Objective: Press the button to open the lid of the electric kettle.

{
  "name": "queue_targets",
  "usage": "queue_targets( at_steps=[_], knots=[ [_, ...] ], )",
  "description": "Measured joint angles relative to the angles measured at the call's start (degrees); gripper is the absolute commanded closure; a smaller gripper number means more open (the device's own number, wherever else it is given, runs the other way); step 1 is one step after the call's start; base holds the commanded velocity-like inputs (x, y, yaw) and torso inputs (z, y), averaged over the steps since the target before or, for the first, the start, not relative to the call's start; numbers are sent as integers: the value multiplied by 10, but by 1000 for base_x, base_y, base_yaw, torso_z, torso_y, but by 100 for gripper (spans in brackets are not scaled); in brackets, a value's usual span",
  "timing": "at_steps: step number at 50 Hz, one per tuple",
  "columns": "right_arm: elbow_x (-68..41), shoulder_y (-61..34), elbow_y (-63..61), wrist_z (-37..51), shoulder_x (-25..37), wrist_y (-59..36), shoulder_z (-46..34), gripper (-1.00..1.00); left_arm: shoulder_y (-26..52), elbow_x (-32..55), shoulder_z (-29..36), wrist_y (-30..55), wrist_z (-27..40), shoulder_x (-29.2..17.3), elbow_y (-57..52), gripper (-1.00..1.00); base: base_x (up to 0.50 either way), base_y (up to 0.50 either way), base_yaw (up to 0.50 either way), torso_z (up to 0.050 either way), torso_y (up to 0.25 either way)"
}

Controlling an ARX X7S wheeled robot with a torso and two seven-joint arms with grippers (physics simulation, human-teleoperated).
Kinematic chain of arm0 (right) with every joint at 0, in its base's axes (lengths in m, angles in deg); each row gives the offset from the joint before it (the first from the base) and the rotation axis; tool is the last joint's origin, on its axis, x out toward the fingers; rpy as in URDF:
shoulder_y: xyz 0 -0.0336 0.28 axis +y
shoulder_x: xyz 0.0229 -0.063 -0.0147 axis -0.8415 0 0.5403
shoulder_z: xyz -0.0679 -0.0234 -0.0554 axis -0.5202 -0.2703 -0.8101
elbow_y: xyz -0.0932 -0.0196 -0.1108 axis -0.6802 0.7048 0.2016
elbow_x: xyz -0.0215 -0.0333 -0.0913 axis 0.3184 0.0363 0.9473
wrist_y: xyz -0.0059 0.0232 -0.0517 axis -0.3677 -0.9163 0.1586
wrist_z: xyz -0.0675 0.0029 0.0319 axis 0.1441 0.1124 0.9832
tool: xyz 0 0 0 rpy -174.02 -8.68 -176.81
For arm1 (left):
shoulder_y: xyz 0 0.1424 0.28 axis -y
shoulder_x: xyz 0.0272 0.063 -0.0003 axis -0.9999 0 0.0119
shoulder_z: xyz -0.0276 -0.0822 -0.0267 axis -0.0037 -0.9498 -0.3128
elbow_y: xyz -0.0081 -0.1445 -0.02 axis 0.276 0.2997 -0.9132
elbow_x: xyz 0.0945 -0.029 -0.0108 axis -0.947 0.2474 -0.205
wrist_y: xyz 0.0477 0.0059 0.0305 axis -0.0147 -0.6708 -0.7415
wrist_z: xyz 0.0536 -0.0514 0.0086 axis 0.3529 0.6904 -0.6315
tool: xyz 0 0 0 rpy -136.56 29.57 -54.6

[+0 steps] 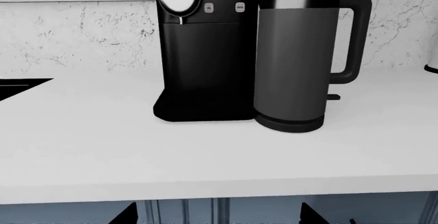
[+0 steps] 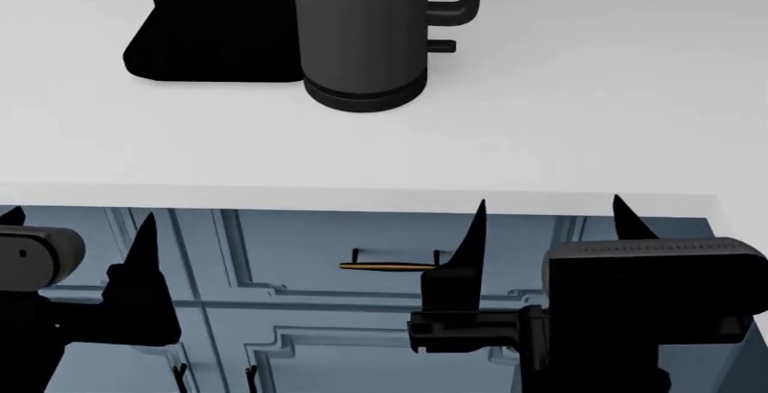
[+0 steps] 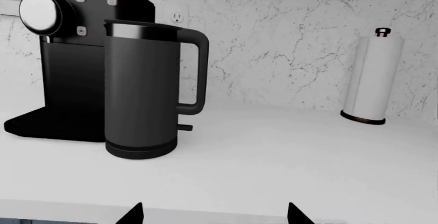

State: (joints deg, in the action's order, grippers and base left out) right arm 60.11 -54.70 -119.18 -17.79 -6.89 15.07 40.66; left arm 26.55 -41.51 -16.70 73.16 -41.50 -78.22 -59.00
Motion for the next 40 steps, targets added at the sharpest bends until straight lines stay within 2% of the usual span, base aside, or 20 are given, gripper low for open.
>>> queue_targets(
  at_steps=[16,40],
  knots=[
    [-8,-13,-30,10,5,-49,1,-100,3,15,-16,13,3,-6,-6,-100,0,0,0,0,0],
    [-16,-10,-36,18,15,-61,-1,-100,-21,63,-64,-46,-16,8,4,-100,0,0,0,49,0]
  ],
)
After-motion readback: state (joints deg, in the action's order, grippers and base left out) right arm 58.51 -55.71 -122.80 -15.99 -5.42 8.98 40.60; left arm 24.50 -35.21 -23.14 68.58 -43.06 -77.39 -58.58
